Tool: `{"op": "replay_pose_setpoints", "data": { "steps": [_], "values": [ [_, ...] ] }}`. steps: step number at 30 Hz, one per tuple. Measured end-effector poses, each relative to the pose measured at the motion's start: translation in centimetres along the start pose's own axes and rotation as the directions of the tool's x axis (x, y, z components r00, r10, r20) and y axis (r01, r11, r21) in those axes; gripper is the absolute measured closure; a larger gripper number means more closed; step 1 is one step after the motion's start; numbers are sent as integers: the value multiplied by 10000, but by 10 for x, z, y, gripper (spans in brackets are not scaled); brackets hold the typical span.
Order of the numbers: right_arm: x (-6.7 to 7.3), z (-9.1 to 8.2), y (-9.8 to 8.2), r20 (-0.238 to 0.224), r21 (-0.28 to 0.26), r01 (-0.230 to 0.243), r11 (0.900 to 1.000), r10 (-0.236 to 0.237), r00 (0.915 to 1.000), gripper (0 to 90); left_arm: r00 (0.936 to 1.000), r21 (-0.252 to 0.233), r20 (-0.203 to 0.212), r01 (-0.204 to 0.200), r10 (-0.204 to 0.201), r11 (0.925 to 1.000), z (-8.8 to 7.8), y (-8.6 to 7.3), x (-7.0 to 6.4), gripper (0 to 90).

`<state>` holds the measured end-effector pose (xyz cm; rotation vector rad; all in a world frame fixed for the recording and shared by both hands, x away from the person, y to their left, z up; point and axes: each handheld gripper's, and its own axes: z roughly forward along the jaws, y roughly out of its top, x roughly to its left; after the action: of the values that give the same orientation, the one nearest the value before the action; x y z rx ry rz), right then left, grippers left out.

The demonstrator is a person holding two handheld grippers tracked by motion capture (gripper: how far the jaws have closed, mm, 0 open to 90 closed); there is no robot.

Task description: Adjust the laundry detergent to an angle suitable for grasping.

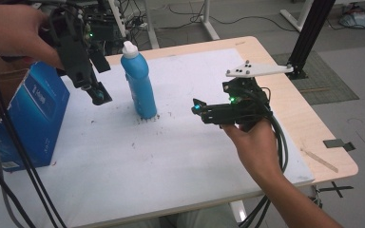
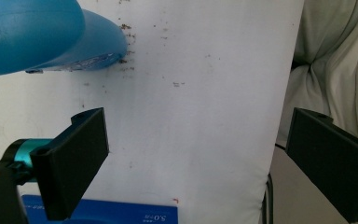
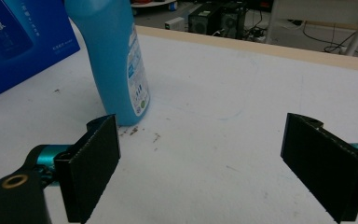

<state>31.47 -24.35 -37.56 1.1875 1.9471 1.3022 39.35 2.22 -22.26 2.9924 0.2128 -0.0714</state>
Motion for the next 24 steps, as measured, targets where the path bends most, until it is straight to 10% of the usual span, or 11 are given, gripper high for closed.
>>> {"op": "replay_pose_setpoints", "data": {
  "steps": [24],
  "values": [
    [37,40,28,62,902,-68,9959,63,10000,109,9999,84,77,125,-125,9999,0,-26,-3,59]
  ]
}}
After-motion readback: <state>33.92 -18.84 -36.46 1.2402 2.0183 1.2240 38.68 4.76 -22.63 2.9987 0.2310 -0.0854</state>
